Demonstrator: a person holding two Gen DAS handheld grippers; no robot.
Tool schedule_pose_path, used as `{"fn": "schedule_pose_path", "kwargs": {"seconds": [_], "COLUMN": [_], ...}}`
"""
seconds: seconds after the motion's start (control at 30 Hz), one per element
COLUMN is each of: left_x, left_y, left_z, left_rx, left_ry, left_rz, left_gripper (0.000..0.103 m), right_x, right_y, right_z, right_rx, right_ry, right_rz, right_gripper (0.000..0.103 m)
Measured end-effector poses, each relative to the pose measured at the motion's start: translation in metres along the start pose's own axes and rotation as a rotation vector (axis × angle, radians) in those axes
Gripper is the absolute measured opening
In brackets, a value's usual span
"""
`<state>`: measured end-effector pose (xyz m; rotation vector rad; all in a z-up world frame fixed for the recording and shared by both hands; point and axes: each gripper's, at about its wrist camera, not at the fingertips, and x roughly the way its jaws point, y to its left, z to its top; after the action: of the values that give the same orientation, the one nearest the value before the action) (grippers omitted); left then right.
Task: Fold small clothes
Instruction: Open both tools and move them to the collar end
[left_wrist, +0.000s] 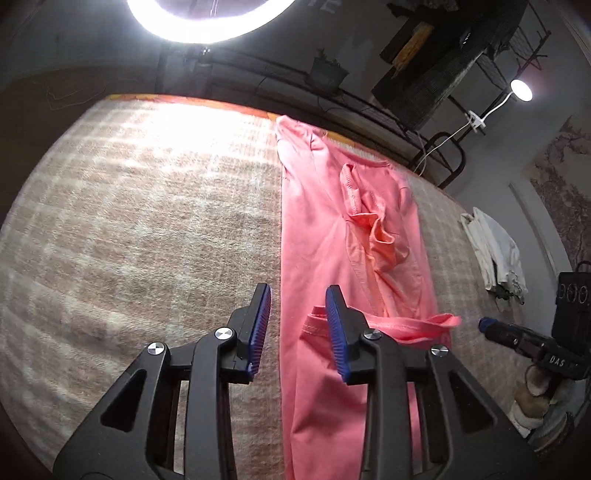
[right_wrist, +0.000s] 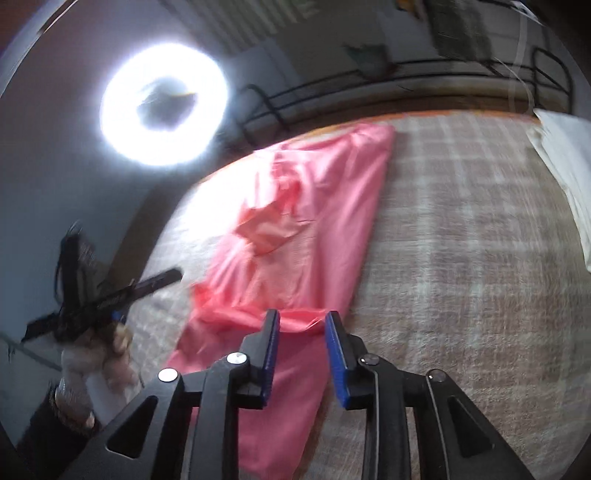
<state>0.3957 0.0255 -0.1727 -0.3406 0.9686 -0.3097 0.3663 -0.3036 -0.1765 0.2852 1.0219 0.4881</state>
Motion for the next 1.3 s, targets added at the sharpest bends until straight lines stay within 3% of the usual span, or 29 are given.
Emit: {"fn": "schedule_pose_path", "kwargs": {"seconds": [0.1,0.23,0.33,0.4,0.53,0.63,0.73,0.93,1.1,1.3], "left_x": [-0.007,0.011,0.029,0.041,0.059,0.064,0.056,0.045,0.043,0.073], "left_y": [-0.008,-0.034,-0.048,-0.049,-0.042,-0.030,-0.027,-0.018,-0.020,-0.014], "left_z": [-0.014,-0.036,-0.044,-0.040,-0.028,-0.019,-0.011,0.012,0.046,0.097], "left_rx": [0.072,0.164,0.204,0.182,0.169,0.110,0.107,0.076,0.131,0.154], "left_ry": [0.019,0.100,0.134,0.130,0.068,0.052,0.011,-0.003,-0.001,0.028], "left_rz": [-0.030,-0.084,-0.073,-0.029,0.203,0.233,0.253,0.164,0.136,0.105], "left_gripper": [0.030,0.030,0.030,0.030,0.030,0.030,0.030,0.030,0.030,0.030], "right_x": [0.004,0.029,0.047,0.055,0.069,0.071,0.065,0.039,0.028,0.026], "right_y": [0.016,0.031,0.032,0.033,0.028,0.014,0.006,-0.013,-0.021,-0.032], "right_z": [-0.012,-0.020,-0.018,-0.017,-0.006,0.002,0.008,0.022,0.041,0.076], "right_rx": [-0.089,-0.150,-0.127,-0.131,-0.119,-0.087,-0.061,-0.021,-0.033,-0.028], "right_ry": [0.055,0.119,0.145,0.149,0.116,0.096,0.075,0.002,-0.034,-0.072], "right_rz": [0.087,0.081,0.091,0.057,-0.056,-0.112,-0.112,-0.106,-0.096,-0.098], "right_gripper": [0.022,0.022,0.022,0.023,0.023,0.022,0.022,0.029,0.034,0.037]}}
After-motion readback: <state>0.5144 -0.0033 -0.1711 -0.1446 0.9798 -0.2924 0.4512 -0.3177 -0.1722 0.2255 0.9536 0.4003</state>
